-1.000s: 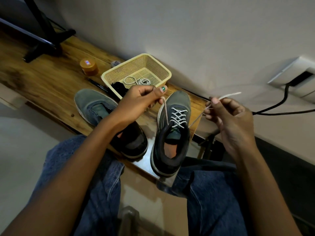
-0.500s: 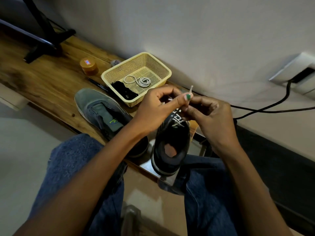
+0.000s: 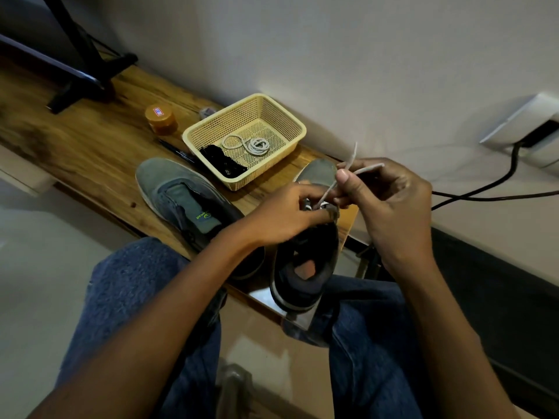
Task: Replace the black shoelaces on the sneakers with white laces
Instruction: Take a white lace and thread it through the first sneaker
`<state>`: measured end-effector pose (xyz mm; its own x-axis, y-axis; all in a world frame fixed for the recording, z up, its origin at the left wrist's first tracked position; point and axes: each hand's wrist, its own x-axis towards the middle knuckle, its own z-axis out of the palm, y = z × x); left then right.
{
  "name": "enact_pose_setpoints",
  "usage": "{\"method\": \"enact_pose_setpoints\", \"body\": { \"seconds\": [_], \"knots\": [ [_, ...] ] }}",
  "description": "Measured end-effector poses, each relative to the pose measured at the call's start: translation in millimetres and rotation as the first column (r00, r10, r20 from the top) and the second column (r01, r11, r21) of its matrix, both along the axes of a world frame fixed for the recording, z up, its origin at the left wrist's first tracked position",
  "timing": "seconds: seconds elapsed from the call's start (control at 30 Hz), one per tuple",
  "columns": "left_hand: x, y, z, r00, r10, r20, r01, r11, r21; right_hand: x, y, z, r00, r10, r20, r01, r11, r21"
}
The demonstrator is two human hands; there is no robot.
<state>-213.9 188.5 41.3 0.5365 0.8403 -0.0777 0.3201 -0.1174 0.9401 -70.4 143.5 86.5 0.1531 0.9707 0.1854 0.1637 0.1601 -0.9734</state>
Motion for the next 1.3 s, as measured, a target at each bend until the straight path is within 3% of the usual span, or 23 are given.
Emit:
{"method": "enact_pose_setpoints", "body": {
  "seconds": [0.5,0.87,1.3],
  "knots": [
    [4,1,6,0.933,0.109,0.342,-0.166,0.976,0.14,-2,-2,11,0.998,-0.06,-0.033,0.061,0.997,0.04],
    [8,-3,9,0.89,0.161,0.427,-0.249,0.956,0.156,-8,-5,25,0.985,-0.089,0.145,0.069,0.988,0.141],
    [12,-7,13,0.861,0.187,0.473,-0.274,0.954,0.121,-10,-5,31,0.979,-0.103,0.174,0.072,0.982,0.175]
  ]
}}
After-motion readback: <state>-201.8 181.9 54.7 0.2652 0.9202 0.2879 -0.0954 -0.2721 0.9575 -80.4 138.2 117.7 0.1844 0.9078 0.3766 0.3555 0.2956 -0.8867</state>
